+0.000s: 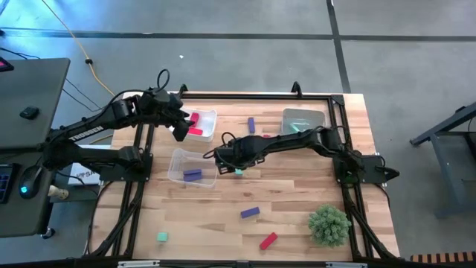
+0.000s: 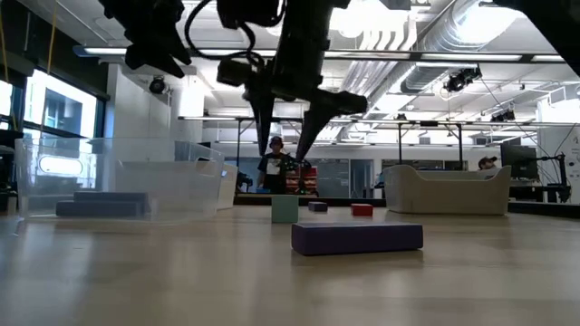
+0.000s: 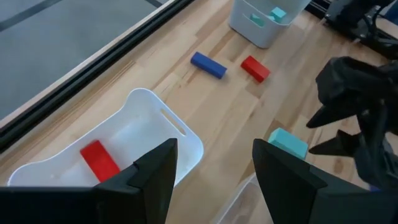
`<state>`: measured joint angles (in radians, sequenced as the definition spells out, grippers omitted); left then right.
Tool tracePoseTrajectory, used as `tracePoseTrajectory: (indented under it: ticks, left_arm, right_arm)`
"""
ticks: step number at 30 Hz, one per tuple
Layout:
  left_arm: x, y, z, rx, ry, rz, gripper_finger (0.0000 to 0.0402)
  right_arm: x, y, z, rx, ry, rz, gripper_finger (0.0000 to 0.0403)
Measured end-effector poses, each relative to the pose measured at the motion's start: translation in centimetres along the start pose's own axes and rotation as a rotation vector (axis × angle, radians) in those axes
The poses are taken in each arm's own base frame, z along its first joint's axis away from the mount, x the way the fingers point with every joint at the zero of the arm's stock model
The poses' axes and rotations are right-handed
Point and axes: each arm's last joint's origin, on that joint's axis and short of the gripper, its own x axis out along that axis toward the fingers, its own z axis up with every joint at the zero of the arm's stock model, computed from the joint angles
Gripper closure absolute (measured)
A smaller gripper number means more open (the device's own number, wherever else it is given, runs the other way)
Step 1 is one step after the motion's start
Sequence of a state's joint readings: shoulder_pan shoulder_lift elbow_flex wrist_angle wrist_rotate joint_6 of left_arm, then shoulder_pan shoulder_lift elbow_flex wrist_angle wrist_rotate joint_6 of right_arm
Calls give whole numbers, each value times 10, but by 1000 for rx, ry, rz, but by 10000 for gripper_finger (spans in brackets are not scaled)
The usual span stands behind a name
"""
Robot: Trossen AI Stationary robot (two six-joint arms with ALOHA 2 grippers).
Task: Sort & place blocks by color
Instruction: Put the light blue block into the grey bin
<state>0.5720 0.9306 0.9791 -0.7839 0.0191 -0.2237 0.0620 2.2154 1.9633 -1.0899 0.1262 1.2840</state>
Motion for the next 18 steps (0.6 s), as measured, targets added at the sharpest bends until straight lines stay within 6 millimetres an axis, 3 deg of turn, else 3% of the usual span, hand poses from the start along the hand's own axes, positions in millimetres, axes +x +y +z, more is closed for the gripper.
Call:
tracePoseTrajectory:
  ticks: [18]
  left_arm:
    - [0, 0, -1, 14, 14, 0, 202]
  right_arm:
    - [60, 1, -9, -12, 83, -106, 194]
